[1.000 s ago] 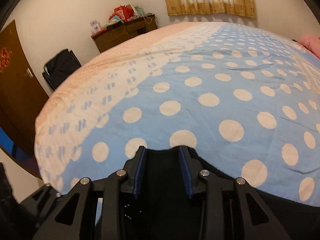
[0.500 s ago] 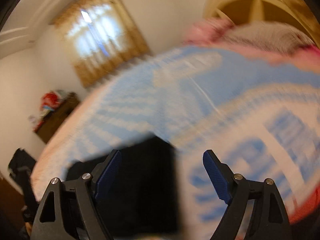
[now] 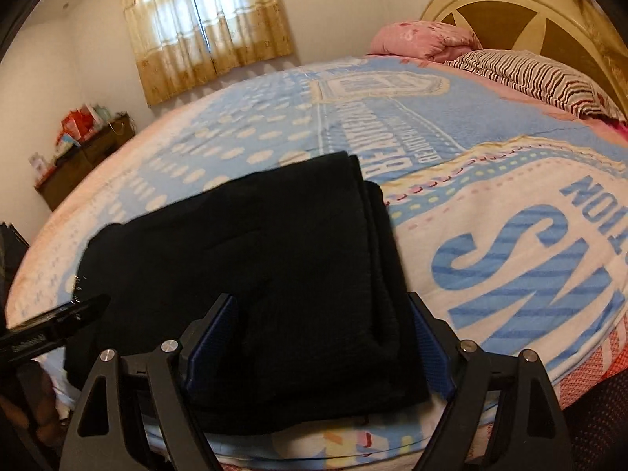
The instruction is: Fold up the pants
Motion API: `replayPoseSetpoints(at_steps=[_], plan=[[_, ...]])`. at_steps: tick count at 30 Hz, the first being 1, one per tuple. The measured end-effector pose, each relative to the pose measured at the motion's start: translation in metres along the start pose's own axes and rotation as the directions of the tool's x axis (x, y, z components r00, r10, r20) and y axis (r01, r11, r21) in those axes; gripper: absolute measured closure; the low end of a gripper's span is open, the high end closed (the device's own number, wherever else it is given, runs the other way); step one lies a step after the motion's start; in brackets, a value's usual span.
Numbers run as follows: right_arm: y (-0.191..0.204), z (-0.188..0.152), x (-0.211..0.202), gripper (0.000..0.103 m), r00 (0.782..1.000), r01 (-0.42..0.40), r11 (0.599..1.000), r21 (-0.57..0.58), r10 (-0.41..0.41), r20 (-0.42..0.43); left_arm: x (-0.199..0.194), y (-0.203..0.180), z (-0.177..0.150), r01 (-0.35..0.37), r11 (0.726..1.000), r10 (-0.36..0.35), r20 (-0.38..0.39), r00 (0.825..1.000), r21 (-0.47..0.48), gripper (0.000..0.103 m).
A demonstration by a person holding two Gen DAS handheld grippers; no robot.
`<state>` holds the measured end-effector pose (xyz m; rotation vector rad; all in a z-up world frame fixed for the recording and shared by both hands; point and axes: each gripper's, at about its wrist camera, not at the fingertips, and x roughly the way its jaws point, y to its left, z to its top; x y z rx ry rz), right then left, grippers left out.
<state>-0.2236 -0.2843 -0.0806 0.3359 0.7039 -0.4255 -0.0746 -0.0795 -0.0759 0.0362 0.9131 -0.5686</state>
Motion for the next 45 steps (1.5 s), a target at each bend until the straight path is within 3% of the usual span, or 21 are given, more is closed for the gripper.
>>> replayPoseSetpoints(at_steps=[1, 3, 5, 9, 10, 15, 22, 26, 31, 32, 36, 38, 40, 43, 45], plan=[[0.002, 0.001, 0.001, 0.018, 1.000, 0.003, 1.000, -0.012, -0.003, -0.008, 0.001, -0.002, 0.001, 0.008, 1.000, -0.008, -0.005, 1.000, 0.003, 0.014], [0.003, 0.001, -0.001, 0.033, 1.000, 0.015, 1.000, -0.026, -0.015, -0.014, -0.002, -0.005, 0.001, 0.030, 0.999, -0.030, -0.011, 0.999, 0.018, 0.024], [0.002, -0.001, -0.004, 0.055, 1.000, -0.015, 1.000, -0.023, 0.015, -0.021, -0.002, -0.007, 0.001, 0.025, 0.999, -0.024, -0.011, 1.000, 0.029, 0.031], [0.002, 0.002, -0.007, 0.069, 0.999, -0.034, 0.999, -0.017, 0.034, -0.035, -0.004, -0.006, 0.002, 0.040, 0.999, -0.039, -0.018, 0.999, 0.031, 0.073], [0.002, 0.003, -0.009, 0.071, 0.999, -0.037, 0.999, -0.012, 0.036, -0.028, -0.005, -0.006, 0.003, 0.064, 0.998, -0.063, -0.025, 0.998, 0.027, 0.077], [0.025, 0.013, -0.031, 0.073, 0.999, -0.035, 0.996, -0.079, 0.038, 0.032, -0.015, -0.010, 0.006, 0.041, 0.997, -0.041, 0.000, 0.999, 0.061, 0.080], [0.077, 0.039, -0.053, 0.074, 0.981, -0.155, 0.973, -0.170, 0.172, 0.092, -0.039, 0.007, 0.021, -0.020, 0.999, 0.017, 0.069, 0.997, 0.048, 0.081], [0.129, 0.062, -0.049, 0.074, 0.951, -0.253, 0.935, -0.250, 0.287, 0.112, -0.057, 0.033, 0.033, -0.075, 0.997, 0.074, 0.125, 0.989, 0.006, 0.081], [0.201, 0.089, -0.027, 0.074, 0.898, -0.379, 0.868, -0.321, 0.428, 0.097, -0.084, 0.085, 0.050, -0.207, 0.976, 0.217, 0.202, 0.955, -0.070, 0.081], [0.221, 0.096, -0.019, 0.074, 0.880, -0.419, 0.846, -0.329, 0.468, 0.084, -0.089, 0.097, 0.054, -0.230, 0.969, 0.245, 0.210, 0.947, -0.093, 0.081], [0.282, 0.110, 0.012, 0.074, 0.826, -0.505, 0.776, -0.378, 0.562, 0.049, -0.111, 0.153, 0.071, -0.340, 0.922, 0.376, 0.224, 0.899, -0.183, 0.081], [0.306, 0.112, 0.032, 0.074, 0.810, -0.534, 0.754, -0.382, 0.586, 0.025, -0.117, 0.176, 0.078, -0.398, 0.894, 0.439, 0.225, 0.870, -0.205, 0.080], [0.332, 0.112, 0.061, 0.074, 0.803, -0.552, 0.740, -0.383, 0.596, -0.006, -0.116, 0.202, 0.086, -0.463, 0.858, 0.506, 0.213, 0.836, -0.223, 0.080], [0.352, 0.108, 0.102, 0.074, 0.806, -0.565, 0.731, -0.383, 0.588, -0.067, -0.102, 0.235, 0.093, -0.513, 0.822, 0.560, 0.186, 0.807, -0.248, 0.080], [0.365, 0.100, 0.132, 0.073, 0.830, -0.544, 0.737, -0.402, 0.544, -0.126, -0.084, 0.252, 0.095, -0.545, 0.800, 0.590, 0.164, 0.791, -0.250, 0.080]])
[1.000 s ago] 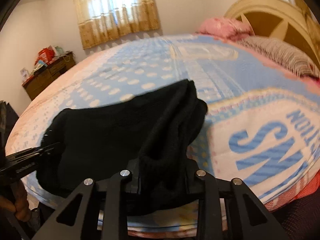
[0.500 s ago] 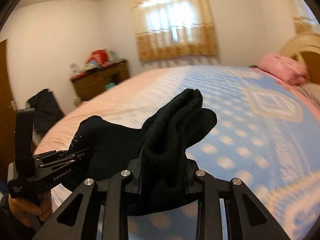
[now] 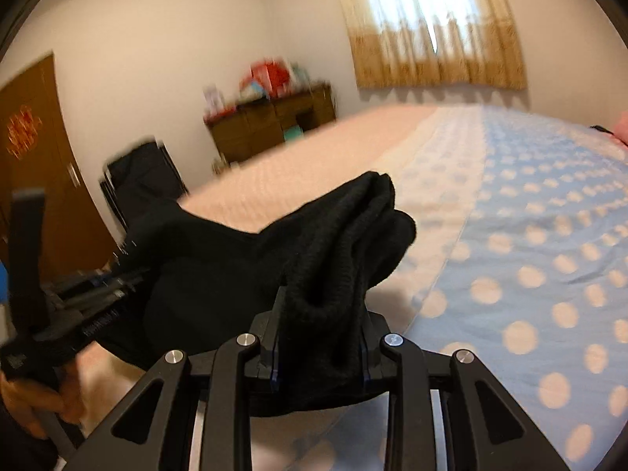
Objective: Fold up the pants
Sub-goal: 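Lower the folded pants onto the bed and open the left gripper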
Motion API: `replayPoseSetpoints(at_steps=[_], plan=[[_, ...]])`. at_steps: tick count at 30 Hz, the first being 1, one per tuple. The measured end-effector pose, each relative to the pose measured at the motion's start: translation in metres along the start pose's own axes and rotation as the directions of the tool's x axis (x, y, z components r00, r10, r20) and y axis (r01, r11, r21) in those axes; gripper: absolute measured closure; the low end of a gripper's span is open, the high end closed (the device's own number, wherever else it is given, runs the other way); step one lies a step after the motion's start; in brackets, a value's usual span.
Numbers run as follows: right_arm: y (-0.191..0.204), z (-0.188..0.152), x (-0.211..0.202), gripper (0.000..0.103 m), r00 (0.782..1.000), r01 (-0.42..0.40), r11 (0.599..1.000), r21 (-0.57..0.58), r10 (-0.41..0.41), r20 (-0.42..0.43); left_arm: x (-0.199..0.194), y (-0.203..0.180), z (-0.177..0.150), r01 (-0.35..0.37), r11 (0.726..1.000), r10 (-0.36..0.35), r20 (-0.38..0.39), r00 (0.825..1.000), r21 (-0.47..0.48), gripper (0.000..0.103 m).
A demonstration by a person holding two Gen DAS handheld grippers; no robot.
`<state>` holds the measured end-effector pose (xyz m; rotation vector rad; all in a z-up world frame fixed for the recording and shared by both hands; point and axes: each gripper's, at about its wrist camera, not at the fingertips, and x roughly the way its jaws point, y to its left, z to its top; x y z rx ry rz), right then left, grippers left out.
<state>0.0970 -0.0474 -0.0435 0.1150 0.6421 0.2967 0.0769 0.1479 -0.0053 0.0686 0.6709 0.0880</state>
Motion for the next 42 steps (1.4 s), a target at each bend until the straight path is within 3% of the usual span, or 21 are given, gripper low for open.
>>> replayPoseSetpoints(at_steps=[3, 5, 7, 10, 13, 15, 17, 20, 22, 25, 27, 29, 34, 36, 38, 42], plan=[[-0.018, -0.013, 0.030, 0.061, 0.992, 0.043, 0.999, -0.005, -0.044, -0.117, 0.045, 0.002, -0.009, -0.028, 1.000, 0.028, -0.087, 0.996, 0.006, 0.077], [-0.033, -0.015, 0.028, 0.049, 0.992, 0.005, 0.998, 0.061, 0.002, -0.124, 0.057, 0.009, -0.014, -0.031, 0.999, 0.029, -0.113, 0.993, -0.012, 0.067], [-0.044, -0.013, 0.024, 0.035, 0.989, 0.027, 0.996, 0.081, -0.014, -0.151, 0.056, 0.014, -0.018, -0.053, 0.998, 0.051, -0.081, 0.995, -0.023, 0.039], [-0.057, -0.015, 0.005, 0.034, 0.991, -0.002, 0.989, 0.149, 0.021, -0.132, 0.053, 0.027, -0.021, -0.114, 0.993, 0.110, -0.088, 0.990, -0.043, 0.009], [-0.059, -0.009, -0.028, 0.034, 0.999, 0.043, 0.977, 0.208, -0.037, -0.033, 0.039, 0.049, -0.025, -0.092, 0.990, 0.078, -0.121, 0.990, -0.111, 0.002], [-0.048, -0.005, -0.050, 0.037, 0.994, 0.082, 0.984, 0.156, -0.092, 0.056, 0.030, 0.060, -0.028, -0.119, 0.982, 0.101, -0.124, 0.987, -0.145, 0.001], [-0.030, -0.003, -0.060, 0.062, 0.991, 0.096, 0.990, 0.103, -0.105, 0.085, 0.021, 0.063, -0.030, -0.154, 0.973, 0.135, -0.117, 0.984, -0.172, 0.001], [-0.005, -0.003, -0.057, 0.062, 0.996, 0.047, 0.998, 0.036, -0.050, 0.075, 0.017, 0.054, -0.029, -0.190, 0.968, 0.175, -0.097, 0.980, -0.166, 0.002], [0.008, -0.005, -0.049, 0.062, 0.998, 0.033, 0.999, -0.010, -0.033, 0.053, 0.020, 0.049, -0.026, -0.178, 0.970, 0.166, -0.086, 0.982, -0.165, 0.002], [0.020, -0.020, -0.029, 0.062, 0.999, 0.028, 0.998, -0.052, -0.030, -0.037, 0.026, 0.040, -0.023, -0.146, 0.976, 0.136, -0.072, 0.988, -0.159, 0.002], [0.018, -0.032, -0.012, 0.062, 0.991, 0.041, 0.999, -0.035, -0.045, -0.122, 0.035, 0.031, -0.027, -0.187, 0.974, 0.173, -0.113, 0.978, -0.125, 0.002], [0.018, -0.037, -0.013, 0.062, 0.993, 0.043, 0.998, -0.045, -0.047, -0.104, 0.049, 0.025, -0.033, -0.202, 0.975, 0.184, -0.174, 0.968, -0.095, 0.001], [0.019, -0.033, -0.027, 0.062, 0.992, 0.043, 0.999, 0.022, -0.040, -0.118, 0.039, 0.027, -0.040, -0.194, 0.975, 0.174, -0.165, 0.971, -0.108, 0.001], [0.020, -0.036, -0.044, 0.057, 0.997, 0.024, 0.996, 0.084, -0.018, -0.073, 0.031, 0.030, -0.042, -0.186, 0.976, 0.166, -0.163, 0.972, -0.114, 0.001], [0.024, -0.042, -0.059, 0.034, 0.998, 0.046, 0.992, 0.121, -0.041, -0.048, 0.023, 0.030, -0.045, -0.176, 0.978, 0.158, -0.149, 0.976, -0.116, 0.001], [0.030, -0.056, -0.079, 0.030, 0.999, 0.047, 0.985, 0.164, -0.043, -0.024, 0.005, 0.031, -0.058, -0.128, 0.982, 0.110, -0.135, 0.985, -0.139, 0.001]])
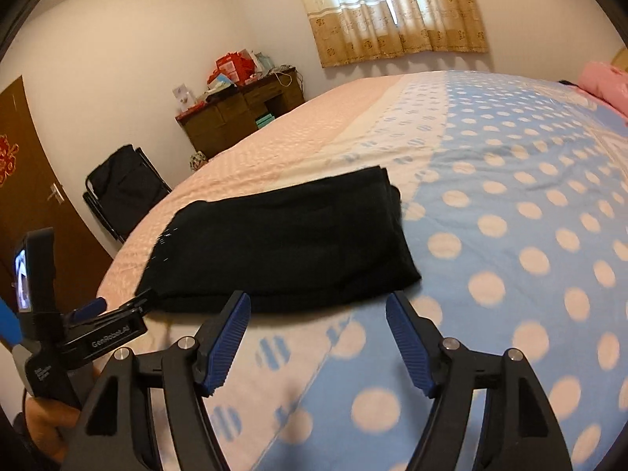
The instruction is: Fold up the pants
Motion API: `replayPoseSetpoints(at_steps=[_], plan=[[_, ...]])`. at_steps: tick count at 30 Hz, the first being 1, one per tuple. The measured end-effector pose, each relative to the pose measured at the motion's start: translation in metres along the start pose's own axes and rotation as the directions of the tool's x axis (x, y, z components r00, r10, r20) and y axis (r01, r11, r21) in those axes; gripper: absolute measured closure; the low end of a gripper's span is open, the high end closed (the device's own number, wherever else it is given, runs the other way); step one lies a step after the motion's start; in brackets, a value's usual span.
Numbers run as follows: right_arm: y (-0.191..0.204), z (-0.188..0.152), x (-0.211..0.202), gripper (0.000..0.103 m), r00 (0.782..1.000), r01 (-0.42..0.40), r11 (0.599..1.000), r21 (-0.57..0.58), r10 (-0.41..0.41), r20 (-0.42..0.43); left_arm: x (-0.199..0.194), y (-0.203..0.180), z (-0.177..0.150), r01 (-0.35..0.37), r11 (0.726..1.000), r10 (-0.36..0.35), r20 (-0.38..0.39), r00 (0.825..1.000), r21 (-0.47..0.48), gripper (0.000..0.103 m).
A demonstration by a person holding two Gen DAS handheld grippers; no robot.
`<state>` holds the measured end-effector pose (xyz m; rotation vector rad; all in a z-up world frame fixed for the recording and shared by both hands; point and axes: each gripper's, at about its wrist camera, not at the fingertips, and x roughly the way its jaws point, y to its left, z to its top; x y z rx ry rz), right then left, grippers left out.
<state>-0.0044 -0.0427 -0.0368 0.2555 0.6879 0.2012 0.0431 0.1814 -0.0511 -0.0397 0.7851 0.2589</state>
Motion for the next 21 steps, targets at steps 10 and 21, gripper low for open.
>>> replayPoseSetpoints(at_steps=[10, 21], plan=[[-0.004, -0.033, -0.036, 0.030, 0.998, 0.053, 0.998, 0.045, -0.054, 0.023, -0.048, -0.010, -0.029, 0.064, 0.995, -0.070, 0.077, 0.995, 0.075, 0.001], [0.009, -0.031, -0.055, 0.030, 0.993, 0.079, 0.997, -0.009, -0.078, 0.090, -0.057, -0.021, -0.037, 0.111, 0.989, -0.116, 0.045, 0.992, 0.097, 0.001]])
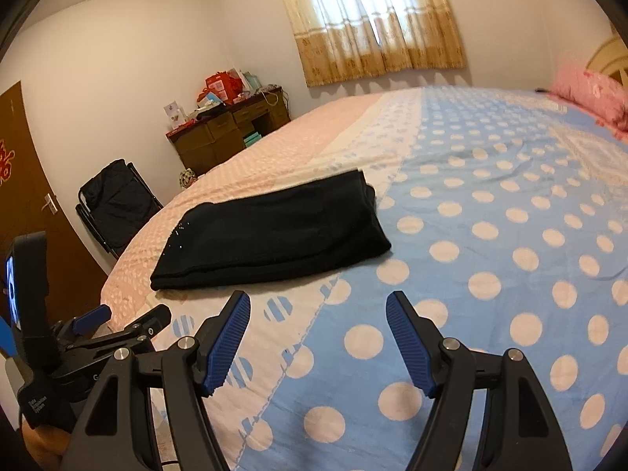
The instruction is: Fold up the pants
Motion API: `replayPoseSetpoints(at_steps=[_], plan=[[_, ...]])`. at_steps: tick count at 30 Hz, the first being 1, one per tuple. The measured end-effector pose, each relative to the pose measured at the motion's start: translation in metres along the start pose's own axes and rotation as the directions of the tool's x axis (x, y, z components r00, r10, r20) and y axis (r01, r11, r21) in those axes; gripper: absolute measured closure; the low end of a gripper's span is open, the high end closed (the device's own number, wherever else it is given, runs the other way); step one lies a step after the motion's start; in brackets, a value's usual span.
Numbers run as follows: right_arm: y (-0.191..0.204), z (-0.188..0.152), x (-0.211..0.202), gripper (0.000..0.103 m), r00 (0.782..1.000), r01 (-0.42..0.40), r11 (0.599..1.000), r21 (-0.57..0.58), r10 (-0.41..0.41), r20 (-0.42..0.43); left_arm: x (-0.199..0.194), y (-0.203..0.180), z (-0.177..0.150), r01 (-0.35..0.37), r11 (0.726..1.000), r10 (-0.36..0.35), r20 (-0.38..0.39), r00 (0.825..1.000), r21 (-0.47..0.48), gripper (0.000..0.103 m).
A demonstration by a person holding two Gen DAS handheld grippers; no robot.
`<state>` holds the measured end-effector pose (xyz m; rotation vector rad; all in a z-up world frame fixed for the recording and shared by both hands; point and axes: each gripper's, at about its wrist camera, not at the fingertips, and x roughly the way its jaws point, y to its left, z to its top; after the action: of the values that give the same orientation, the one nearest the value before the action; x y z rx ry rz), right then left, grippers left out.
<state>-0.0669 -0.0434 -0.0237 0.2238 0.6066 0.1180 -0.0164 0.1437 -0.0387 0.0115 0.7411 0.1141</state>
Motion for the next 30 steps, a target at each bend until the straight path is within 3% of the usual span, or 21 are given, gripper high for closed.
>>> replayPoseSetpoints(at_steps=[4, 9, 12, 19, 23, 30], plan=[[0.013, 0.001, -0.002, 0.030, 0.997, 0.078, 0.993, -0.090, -0.075, 0.036, -0.001, -0.001, 0.002, 0.005, 1.000, -0.005, 0.001, 1.000, 0.000, 0.001], [0.016, 0.001, 0.000, 0.030, 0.993, 0.117, 0.982, -0.146, -0.113, 0.041, 0.005, -0.004, 0.002, 0.009, 1.000, -0.009, -0.017, 1.000, 0.001, 0.001], [0.015, 0.001, 0.000, 0.030, 0.989, 0.147, 0.974, -0.170, -0.142, 0.046, 0.014, -0.006, 0.002, 0.049, 0.999, -0.050, -0.060, 0.997, -0.013, 0.001], [0.006, 0.000, 0.001, 0.030, 0.997, 0.077, 0.994, -0.083, -0.078, -0.010, 0.018, -0.013, 0.003, 0.120, 0.991, -0.125, -0.105, 0.987, -0.050, 0.001], [0.011, 0.000, -0.011, 0.030, 0.999, 0.049, 0.997, -0.064, -0.049, 0.014, 0.006, -0.016, -0.002, 0.084, 0.996, -0.085, -0.073, 0.994, -0.017, 0.001], [0.025, 0.006, -0.059, 0.029, 0.983, 0.017, 0.998, -0.053, -0.007, 0.181, -0.031, -0.008, -0.002, -0.002, 1.000, 0.001, 0.053, 0.999, 0.014, 0.001]])
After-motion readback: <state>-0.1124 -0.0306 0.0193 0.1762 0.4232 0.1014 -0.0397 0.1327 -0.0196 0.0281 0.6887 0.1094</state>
